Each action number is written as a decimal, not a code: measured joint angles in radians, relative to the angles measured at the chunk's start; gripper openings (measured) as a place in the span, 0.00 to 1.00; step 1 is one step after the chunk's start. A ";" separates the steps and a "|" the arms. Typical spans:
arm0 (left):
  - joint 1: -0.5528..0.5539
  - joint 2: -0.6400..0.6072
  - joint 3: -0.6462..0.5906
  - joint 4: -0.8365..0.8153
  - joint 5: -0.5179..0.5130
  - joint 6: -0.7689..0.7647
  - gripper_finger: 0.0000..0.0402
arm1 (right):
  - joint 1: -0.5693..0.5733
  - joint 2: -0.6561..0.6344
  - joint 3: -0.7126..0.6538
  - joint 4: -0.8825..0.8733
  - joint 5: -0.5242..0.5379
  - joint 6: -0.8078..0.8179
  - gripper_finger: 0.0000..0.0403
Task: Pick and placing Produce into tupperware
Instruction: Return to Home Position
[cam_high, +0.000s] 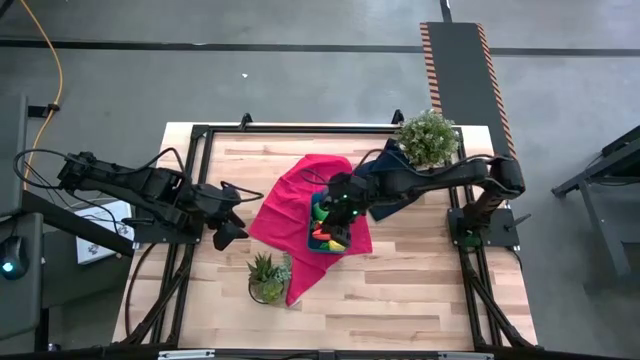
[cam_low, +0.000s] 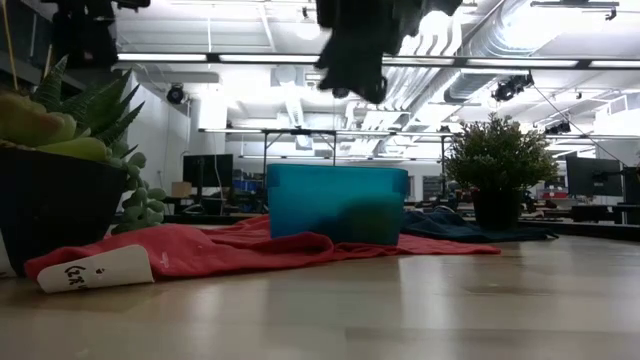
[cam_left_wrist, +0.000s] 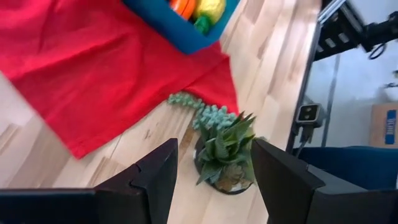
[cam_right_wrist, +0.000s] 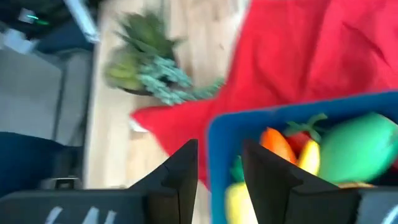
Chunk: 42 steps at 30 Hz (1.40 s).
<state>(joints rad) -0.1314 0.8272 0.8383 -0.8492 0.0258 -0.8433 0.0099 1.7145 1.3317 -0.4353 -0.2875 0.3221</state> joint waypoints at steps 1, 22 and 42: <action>0.000 0.000 0.000 0.014 -0.005 0.001 0.48 | 0.005 -0.014 0.000 0.009 -0.004 0.000 0.28; 0.000 -0.001 0.000 0.621 -0.071 0.313 0.48 | 0.024 -0.246 0.001 0.015 -0.004 -0.006 0.28; 0.001 -0.109 0.000 0.896 0.119 0.763 0.48 | 0.024 -0.265 0.001 0.075 0.000 0.156 0.28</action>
<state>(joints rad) -0.1303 0.7178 0.8379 0.0470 0.1445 -0.0802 0.0338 1.4490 1.3331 -0.3607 -0.2878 0.4783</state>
